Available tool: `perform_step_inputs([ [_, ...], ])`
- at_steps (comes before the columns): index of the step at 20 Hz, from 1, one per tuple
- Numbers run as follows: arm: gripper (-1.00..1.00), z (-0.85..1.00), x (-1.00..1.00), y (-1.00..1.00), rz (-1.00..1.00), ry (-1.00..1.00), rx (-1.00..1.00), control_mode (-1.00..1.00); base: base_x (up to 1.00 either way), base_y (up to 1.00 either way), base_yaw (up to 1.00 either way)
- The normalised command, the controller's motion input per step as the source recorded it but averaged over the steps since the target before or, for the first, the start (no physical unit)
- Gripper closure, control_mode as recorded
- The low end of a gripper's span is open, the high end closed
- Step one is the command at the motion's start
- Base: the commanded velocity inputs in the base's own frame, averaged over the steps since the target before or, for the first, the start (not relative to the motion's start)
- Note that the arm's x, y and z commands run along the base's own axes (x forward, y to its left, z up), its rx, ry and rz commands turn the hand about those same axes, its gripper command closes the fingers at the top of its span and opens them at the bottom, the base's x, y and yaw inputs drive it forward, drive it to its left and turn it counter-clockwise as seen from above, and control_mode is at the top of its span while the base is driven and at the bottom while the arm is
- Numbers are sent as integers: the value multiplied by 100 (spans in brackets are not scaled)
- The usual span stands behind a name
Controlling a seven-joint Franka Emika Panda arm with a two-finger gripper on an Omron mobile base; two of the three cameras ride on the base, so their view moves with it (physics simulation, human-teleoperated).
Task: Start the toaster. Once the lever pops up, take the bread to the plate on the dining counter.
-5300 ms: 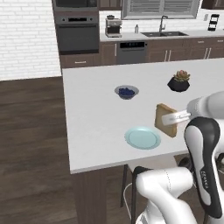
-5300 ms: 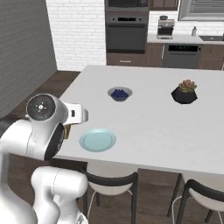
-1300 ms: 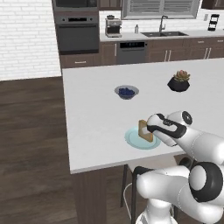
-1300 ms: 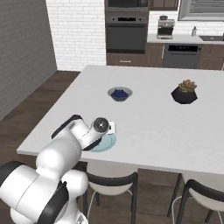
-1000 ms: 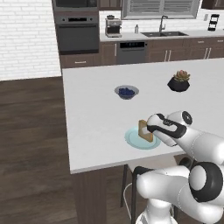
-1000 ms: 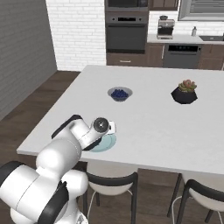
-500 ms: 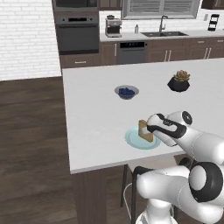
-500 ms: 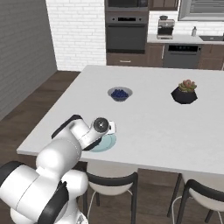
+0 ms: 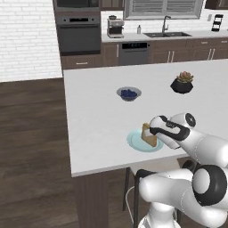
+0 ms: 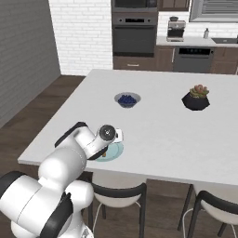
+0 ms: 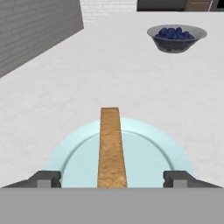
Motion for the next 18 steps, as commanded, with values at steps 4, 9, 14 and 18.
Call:
perform_step_inputs([
  [4,-100,0,0,0,0,0,0,-100,0,0,0],
  [9,-100,2,0,0,0,0,0,-100,0,0,0],
  [14,-100,37,0,0,-1,1,0,-100,0,0,0],
  [18,-100,54,0,0,-5,6,0,-100,0,0,0],
])
